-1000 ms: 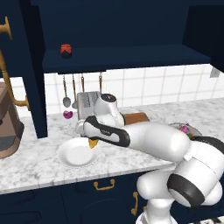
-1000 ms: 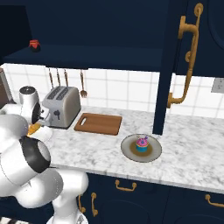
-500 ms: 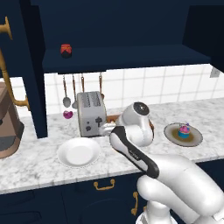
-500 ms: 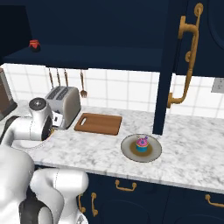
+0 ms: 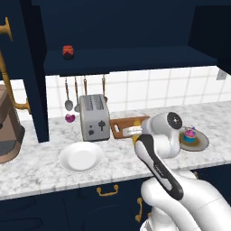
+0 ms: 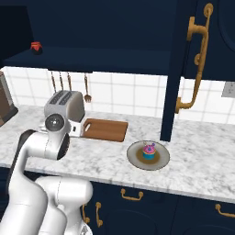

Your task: From the different types of pastries on the counter, select a croissant and place it on the cutting board. Then retrieve a jar of jam from the cabinet and place it alongside the croissant on the cutting board.

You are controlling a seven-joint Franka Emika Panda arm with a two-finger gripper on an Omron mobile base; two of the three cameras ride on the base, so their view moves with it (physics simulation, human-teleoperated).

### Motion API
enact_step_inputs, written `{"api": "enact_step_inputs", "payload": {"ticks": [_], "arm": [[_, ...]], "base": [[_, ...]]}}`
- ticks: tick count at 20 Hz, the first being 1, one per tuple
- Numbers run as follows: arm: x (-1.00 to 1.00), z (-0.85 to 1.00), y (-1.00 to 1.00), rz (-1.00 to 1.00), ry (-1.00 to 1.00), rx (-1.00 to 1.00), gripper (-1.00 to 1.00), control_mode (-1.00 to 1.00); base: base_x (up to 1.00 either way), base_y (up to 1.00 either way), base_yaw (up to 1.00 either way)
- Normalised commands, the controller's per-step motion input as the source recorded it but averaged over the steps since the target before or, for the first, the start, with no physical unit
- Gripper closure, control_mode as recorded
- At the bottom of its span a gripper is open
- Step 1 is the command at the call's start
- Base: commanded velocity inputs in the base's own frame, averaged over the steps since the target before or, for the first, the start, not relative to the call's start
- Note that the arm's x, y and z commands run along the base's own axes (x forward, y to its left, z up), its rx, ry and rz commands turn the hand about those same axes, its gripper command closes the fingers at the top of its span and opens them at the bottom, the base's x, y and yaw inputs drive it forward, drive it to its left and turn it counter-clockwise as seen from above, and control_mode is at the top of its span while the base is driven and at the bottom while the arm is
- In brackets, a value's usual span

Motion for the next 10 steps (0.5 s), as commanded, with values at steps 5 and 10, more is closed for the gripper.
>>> {"api": "enact_step_inputs", "payload": {"ticks": [5, 10], "arm": [[0.12, 0.02, -0.10, 0.01, 0.01, 0.00, 1.00, -1.00], [0.72, 0.00, -0.56, 0.10, 0.05, 0.00, 1.00, -1.00]], "base": [[0.00, 0.00, 0.00], [0.00, 0.00, 0.00]]}}
